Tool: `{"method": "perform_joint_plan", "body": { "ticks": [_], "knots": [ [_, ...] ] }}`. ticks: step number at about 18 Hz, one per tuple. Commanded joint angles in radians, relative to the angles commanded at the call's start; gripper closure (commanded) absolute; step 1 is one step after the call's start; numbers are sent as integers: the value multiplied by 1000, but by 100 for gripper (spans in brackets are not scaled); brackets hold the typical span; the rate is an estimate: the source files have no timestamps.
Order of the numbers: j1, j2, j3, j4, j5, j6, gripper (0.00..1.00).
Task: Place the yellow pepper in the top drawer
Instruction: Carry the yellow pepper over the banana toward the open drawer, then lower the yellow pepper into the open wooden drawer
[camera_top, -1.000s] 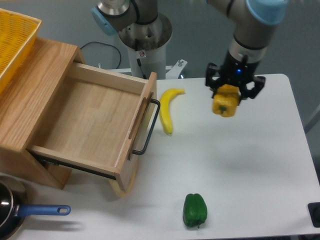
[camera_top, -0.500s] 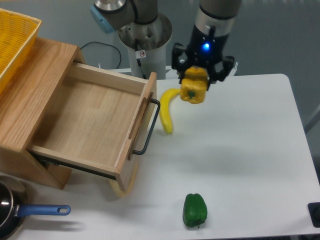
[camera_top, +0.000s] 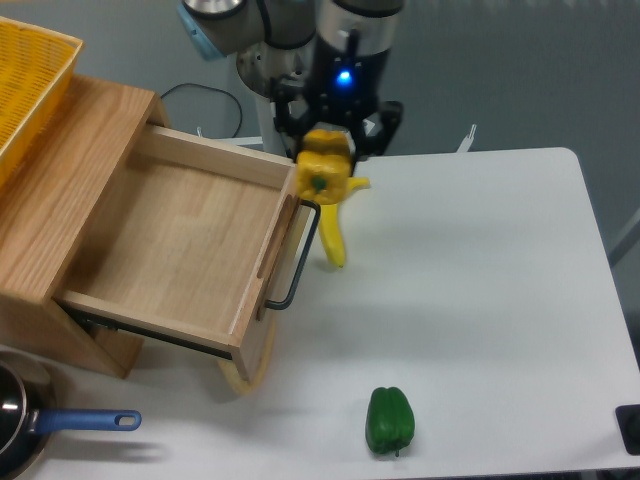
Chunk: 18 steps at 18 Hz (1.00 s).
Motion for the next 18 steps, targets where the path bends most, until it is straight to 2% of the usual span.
{"method": "perform_joint_plan", "body": {
  "ticks": [4, 7, 11, 16, 18],
  "knots": [
    [-72, 31, -51, 71, 2, -89, 72],
    [-115, 32, -66, 81, 9, -131, 72],
    [-147, 2, -71, 120, 17, -169, 72],
    [-216, -53, -94, 181, 98, -216, 72],
    [-239, -72, -95, 187, 120, -232, 72]
  ]
}}
